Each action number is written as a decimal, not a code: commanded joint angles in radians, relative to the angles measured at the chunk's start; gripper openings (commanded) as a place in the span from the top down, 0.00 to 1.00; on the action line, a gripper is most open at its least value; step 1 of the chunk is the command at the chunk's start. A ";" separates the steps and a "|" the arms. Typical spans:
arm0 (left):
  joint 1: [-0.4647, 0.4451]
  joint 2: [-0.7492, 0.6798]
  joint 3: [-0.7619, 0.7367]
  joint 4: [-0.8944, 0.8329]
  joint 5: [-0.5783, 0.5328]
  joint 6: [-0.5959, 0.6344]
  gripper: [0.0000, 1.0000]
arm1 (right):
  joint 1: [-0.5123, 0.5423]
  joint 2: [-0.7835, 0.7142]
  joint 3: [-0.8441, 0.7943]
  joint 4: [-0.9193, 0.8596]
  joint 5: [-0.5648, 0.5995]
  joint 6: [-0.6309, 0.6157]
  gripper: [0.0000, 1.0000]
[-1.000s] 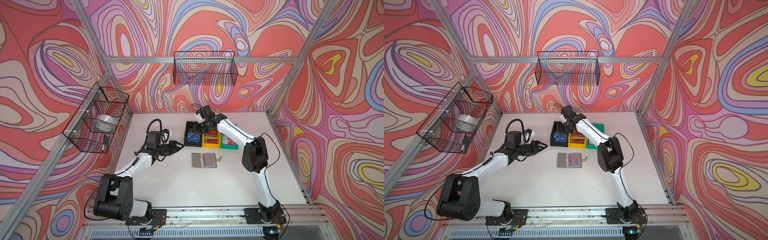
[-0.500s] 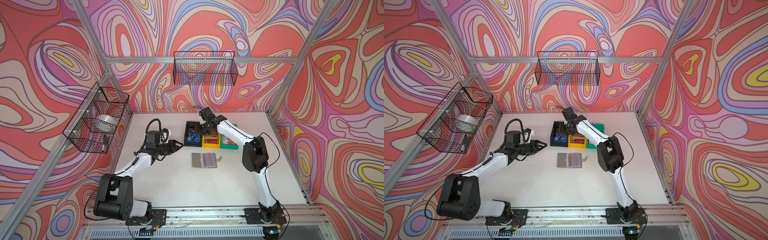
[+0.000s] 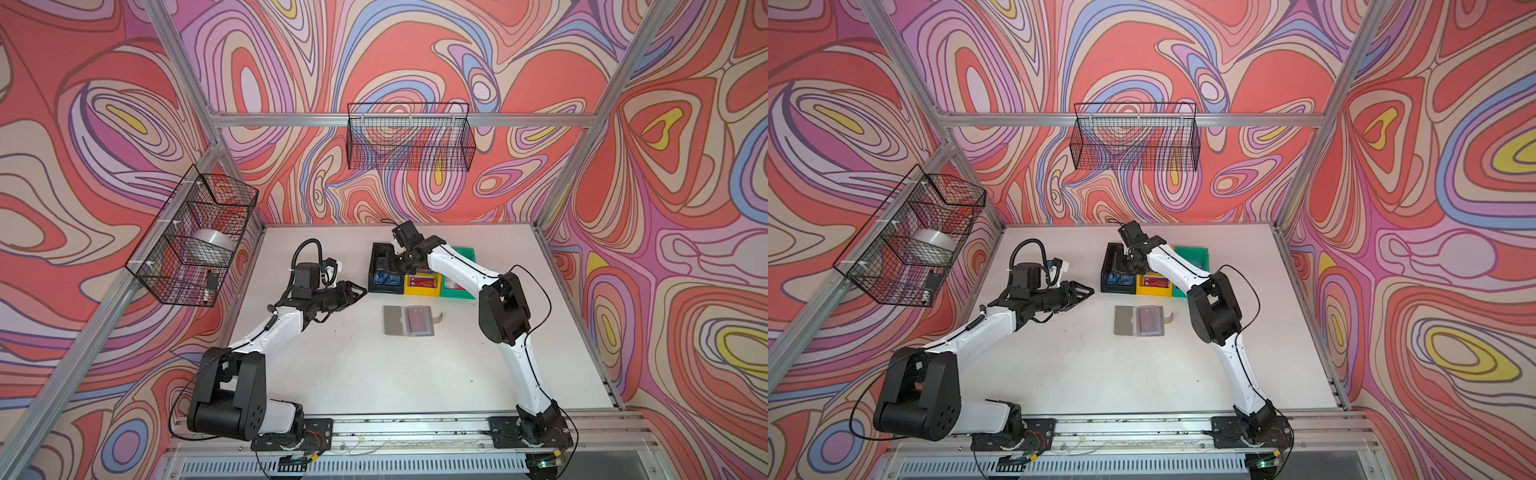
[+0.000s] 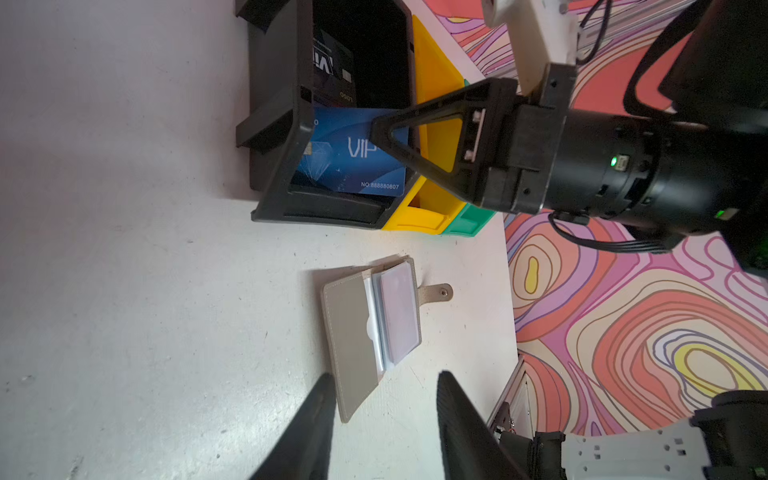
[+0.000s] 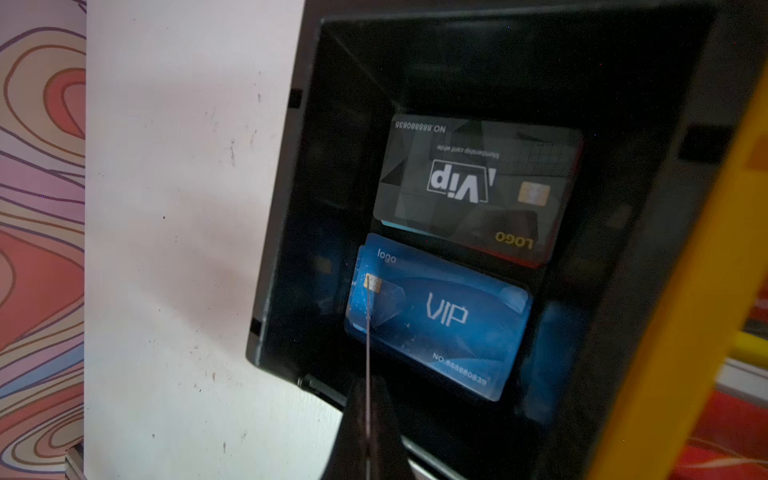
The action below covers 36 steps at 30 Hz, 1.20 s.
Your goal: Take the credit cards out of the card holder
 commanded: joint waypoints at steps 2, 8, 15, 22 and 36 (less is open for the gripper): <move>0.013 0.007 -0.016 0.035 0.018 -0.002 0.57 | 0.007 0.033 0.042 -0.010 -0.017 0.000 1.00; 0.016 0.013 -0.028 0.052 0.022 -0.011 0.57 | 0.013 0.043 0.054 -0.013 -0.020 0.002 1.00; 0.020 0.025 -0.028 0.065 0.035 -0.016 0.58 | 0.017 0.046 0.050 -0.012 -0.022 0.008 1.00; 0.022 0.028 -0.040 0.082 0.040 -0.021 0.58 | 0.020 0.061 0.061 -0.013 -0.024 0.017 1.00; 0.024 0.034 -0.038 0.082 0.043 -0.026 0.58 | 0.021 0.032 0.029 -0.024 0.005 -0.009 0.81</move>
